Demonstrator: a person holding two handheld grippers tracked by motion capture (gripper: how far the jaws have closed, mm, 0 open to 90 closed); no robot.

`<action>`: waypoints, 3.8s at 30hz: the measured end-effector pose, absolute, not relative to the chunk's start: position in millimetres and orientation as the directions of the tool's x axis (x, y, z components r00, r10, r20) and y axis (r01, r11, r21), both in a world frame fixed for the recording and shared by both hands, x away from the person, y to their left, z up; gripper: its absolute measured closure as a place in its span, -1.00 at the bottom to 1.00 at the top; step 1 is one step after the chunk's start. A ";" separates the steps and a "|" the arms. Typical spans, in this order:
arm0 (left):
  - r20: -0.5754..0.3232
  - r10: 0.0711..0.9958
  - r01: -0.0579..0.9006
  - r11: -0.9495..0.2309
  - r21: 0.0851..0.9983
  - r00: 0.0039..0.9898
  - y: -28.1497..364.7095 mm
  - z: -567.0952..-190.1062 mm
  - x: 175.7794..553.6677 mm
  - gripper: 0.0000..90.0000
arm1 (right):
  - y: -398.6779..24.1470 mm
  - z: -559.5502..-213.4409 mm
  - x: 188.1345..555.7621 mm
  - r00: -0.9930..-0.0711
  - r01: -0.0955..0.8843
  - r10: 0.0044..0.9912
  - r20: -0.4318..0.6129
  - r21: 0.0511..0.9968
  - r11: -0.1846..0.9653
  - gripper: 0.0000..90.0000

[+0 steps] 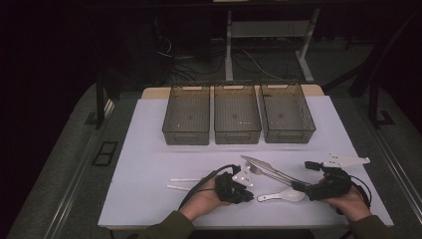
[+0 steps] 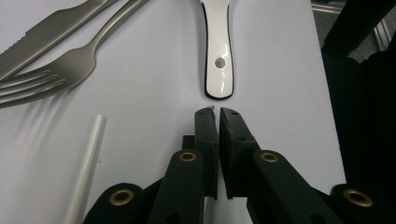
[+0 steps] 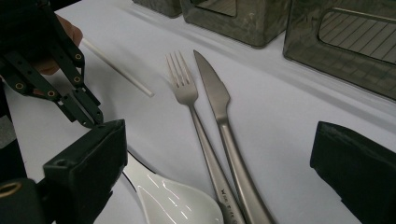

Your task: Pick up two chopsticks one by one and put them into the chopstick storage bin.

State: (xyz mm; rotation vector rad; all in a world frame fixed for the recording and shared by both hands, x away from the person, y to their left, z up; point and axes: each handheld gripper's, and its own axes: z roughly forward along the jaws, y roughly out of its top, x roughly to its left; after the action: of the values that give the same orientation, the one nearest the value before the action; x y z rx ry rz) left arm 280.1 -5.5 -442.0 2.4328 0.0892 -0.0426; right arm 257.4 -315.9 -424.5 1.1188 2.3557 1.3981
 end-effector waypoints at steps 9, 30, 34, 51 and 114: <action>-0.017 0.075 0.068 -0.751 0.657 0.997 -8.1 -442.7 283.2 0.94 | -315.6 -424.6 257.4 -0.700 0.512 0.682 0.211 0.814 0.274 -0.91; -0.034 0.193 0.160 -0.685 0.711 0.981 -6.4 -436.7 307.1 0.73 | -315.5 -424.6 257.5 -0.701 0.512 0.680 0.212 0.814 0.275 -0.91; -0.077 0.210 0.199 -0.653 0.730 0.975 13.1 -421.6 304.9 0.59 | -316.1 -424.5 257.5 -0.701 0.511 0.681 0.211 0.815 0.273 -0.91; -0.085 0.358 0.305 -0.619 0.724 0.930 143.9 -422.9 312.4 0.46 | -314.7 -425.7 258.1 -0.704 0.511 0.679 0.211 0.813 0.277 -0.91; 0.020 0.226 0.148 -0.699 0.700 0.974 139.3 -430.9 322.7 0.87 | -314.4 -425.5 258.1 -0.707 0.510 0.676 0.210 0.813 0.280 -0.91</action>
State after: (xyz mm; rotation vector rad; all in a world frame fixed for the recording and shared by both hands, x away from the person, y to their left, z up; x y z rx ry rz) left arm 322.7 139.3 -430.9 2.3554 0.2599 0.1336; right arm 258.1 -314.4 -425.5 1.1091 2.3671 1.3993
